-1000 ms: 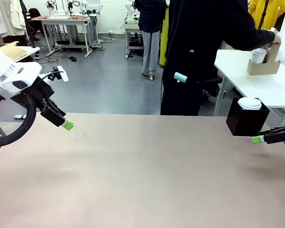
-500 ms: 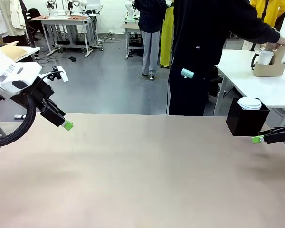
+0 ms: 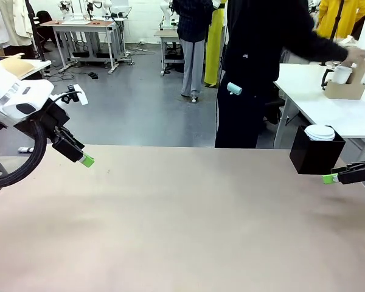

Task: Pour a drink into a cup and package it in a carrier.
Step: Insert the held 600 ml Paper Cup into the Cup Carrier.

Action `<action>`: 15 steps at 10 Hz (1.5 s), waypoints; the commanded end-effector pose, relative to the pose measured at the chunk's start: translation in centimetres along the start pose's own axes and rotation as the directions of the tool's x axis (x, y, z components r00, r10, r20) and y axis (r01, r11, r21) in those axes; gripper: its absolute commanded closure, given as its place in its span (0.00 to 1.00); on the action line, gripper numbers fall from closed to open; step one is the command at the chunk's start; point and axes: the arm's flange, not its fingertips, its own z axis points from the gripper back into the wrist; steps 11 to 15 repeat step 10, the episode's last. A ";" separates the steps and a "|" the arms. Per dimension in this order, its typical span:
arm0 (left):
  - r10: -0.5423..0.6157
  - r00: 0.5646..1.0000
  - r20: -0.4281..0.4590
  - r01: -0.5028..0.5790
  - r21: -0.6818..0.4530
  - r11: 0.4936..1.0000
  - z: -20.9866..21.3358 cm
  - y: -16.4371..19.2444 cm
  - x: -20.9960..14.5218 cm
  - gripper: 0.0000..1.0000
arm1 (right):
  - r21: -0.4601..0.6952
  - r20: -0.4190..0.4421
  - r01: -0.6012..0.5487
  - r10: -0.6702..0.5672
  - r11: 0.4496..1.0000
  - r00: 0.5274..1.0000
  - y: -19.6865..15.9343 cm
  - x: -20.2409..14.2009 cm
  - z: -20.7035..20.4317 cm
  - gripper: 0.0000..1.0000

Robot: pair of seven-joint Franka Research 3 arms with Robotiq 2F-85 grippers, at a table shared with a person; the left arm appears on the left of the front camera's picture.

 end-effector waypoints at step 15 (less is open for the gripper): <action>0.015 1.000 0.009 -0.015 -0.005 1.000 -0.2 0.0 0.0 0.00 | 0.006 -0.003 0.000 0.000 1.000 1.000 -0.1 -0.1 0.2 0.00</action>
